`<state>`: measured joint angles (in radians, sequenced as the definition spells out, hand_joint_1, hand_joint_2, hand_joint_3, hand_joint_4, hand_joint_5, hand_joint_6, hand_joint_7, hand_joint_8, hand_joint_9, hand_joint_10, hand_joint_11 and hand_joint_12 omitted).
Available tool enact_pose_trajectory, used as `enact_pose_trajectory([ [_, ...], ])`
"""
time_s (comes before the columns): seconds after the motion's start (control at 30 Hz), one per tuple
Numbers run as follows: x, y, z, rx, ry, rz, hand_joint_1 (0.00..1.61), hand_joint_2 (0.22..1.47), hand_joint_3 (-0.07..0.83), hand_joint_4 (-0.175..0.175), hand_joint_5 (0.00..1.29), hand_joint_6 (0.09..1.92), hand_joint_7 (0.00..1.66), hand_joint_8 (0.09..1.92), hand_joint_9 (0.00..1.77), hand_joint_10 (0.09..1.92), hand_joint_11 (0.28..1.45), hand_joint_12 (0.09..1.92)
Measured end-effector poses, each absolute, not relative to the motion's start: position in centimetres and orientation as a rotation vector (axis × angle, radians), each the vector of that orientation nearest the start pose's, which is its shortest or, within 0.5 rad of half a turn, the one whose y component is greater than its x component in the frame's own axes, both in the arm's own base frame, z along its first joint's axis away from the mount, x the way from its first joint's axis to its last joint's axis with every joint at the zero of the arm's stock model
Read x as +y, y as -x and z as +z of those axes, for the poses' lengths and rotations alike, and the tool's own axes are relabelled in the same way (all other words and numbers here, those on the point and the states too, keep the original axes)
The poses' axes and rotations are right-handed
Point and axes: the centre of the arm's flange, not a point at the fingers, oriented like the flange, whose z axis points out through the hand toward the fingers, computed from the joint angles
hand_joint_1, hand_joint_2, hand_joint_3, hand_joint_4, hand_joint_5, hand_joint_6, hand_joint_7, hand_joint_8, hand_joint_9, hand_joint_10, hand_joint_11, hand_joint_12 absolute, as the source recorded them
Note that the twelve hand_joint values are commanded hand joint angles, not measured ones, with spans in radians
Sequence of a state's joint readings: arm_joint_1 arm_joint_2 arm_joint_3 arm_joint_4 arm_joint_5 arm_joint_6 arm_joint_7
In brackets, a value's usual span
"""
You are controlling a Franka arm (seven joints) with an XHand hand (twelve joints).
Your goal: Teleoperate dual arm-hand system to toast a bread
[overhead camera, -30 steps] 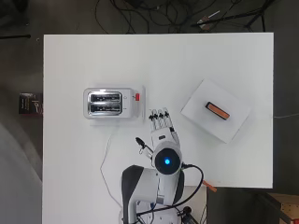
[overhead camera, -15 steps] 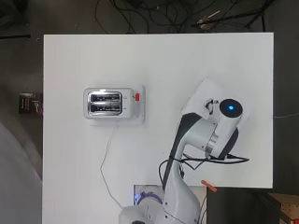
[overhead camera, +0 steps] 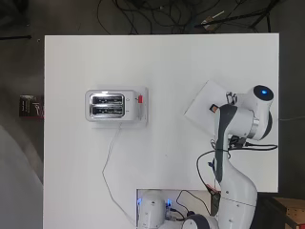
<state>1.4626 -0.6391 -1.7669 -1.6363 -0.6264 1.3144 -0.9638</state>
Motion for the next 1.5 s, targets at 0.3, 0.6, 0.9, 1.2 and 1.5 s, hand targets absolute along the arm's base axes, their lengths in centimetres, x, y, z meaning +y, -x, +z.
enact_pose_trajectory([
  [0.3, -34.9, -44.1, 40.6, -1.028, 2.656, 0.516, 0.54, 1.10, -0.024, -0.047, 0.28, 0.09, 0.42, 0.09, 0.48, 0.09, 0.44, 0.09],
  [0.6, -35.4, -41.4, 38.8, -1.009, 2.635, 0.539, 0.87, 1.08, -0.004, -0.080, 0.50, 0.43, 0.65, 0.34, 0.71, 0.34, 0.56, 0.09],
  [0.9, -39.6, -40.1, 36.8, -0.859, 2.637, 0.433, 1.23, 1.17, 0.002, -0.175, 0.69, 1.28, 1.07, 0.95, 1.38, 0.13, 0.69, 0.51],
  [1.2, -31.9, -48.9, 48.0, -1.155, 2.659, 0.252, 1.19, 1.24, 0.001, -0.139, 0.59, 1.49, 0.93, 1.13, 1.36, 0.09, 0.72, 0.45],
  [1.5, -8.0, -58.0, 54.1, -1.954, 2.299, 0.149, 1.23, 1.17, -0.001, -0.174, 0.70, 1.31, 1.09, 0.90, 1.38, 0.09, 0.72, 0.36],
])
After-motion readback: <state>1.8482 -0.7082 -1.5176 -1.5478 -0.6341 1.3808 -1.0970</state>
